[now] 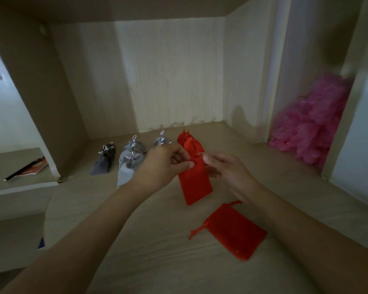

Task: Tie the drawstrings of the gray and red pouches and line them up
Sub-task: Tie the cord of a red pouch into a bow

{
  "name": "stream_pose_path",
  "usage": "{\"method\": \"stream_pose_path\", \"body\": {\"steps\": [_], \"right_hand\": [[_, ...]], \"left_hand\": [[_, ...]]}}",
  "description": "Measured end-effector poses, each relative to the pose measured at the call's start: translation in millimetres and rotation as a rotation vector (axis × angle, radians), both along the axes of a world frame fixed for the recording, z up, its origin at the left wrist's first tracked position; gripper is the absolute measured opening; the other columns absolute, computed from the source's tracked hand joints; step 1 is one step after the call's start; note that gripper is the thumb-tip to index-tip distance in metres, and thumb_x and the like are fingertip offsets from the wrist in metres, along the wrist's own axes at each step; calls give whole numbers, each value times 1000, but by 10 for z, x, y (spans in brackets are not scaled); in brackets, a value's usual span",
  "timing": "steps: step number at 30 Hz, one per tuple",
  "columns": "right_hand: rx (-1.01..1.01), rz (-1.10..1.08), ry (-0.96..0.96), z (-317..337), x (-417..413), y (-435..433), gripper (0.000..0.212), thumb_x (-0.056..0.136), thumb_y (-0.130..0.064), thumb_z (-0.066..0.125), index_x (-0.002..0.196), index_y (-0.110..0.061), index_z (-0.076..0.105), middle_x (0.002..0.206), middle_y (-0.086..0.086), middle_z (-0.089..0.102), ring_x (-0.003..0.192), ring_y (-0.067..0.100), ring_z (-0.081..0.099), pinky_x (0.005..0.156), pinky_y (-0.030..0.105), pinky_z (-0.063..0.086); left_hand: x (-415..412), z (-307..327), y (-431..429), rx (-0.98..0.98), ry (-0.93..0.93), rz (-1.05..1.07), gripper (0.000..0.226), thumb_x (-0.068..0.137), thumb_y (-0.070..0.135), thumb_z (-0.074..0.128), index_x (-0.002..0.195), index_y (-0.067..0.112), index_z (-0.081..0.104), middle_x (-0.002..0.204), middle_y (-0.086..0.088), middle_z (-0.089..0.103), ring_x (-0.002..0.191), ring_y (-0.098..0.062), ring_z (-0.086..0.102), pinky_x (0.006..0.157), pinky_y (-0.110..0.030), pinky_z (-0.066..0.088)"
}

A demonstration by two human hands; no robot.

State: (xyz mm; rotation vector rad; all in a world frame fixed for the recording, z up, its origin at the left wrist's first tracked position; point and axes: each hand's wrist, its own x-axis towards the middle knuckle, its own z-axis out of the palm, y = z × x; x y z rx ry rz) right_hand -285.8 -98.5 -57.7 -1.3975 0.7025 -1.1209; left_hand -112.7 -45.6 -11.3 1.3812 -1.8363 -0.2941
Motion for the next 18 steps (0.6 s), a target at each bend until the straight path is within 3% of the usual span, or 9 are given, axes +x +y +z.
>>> {"method": "stream_pose_path", "body": {"steps": [3, 6, 9, 15, 18], "right_hand": [[-62, -122, 62, -78, -52, -59, 12, 89, -13, 62, 92, -11, 74, 76, -1, 69, 73, 12, 60, 71, 25, 48], [3, -122, -22, -66, -83, -75, 14, 91, -9, 58, 92, -11, 72, 84, 3, 72, 79, 12, 64, 73, 22, 53], [17, -104, -29, -48, -85, -83, 16, 92, -6, 56, 92, -13, 71, 85, 0, 73, 80, 10, 68, 74, 19, 55], [110, -133, -61, -18, -82, -62, 21, 94, -28, 55, 91, -13, 70, 77, 3, 71, 72, 14, 67, 67, 23, 52], [39, -155, 4, -55, -103, -91, 14, 89, -22, 62, 92, -11, 72, 79, 2, 72, 74, 12, 65, 69, 21, 52]], "left_hand": [[-86, -120, -172, 16, 121, 19, 14, 74, 12, 77, 78, 19, 65, 76, -1, 67, 64, -6, 59, 59, -17, 48], [-101, -228, -299, 59, 288, 8, 12, 77, 3, 74, 86, 9, 67, 76, -5, 65, 55, 2, 58, 52, -13, 46], [-44, -325, -352, 70, 380, -7, 19, 78, -6, 69, 97, -1, 67, 77, -7, 65, 58, 2, 61, 57, -13, 50], [63, -378, -320, 104, 495, -47, 23, 79, -13, 63, 99, 0, 63, 79, -7, 63, 59, 2, 62, 60, -13, 53], [106, -404, -326, 109, 506, -66, 22, 78, -14, 63, 97, -3, 63, 79, -8, 63, 59, 1, 62, 59, -14, 53]]}}
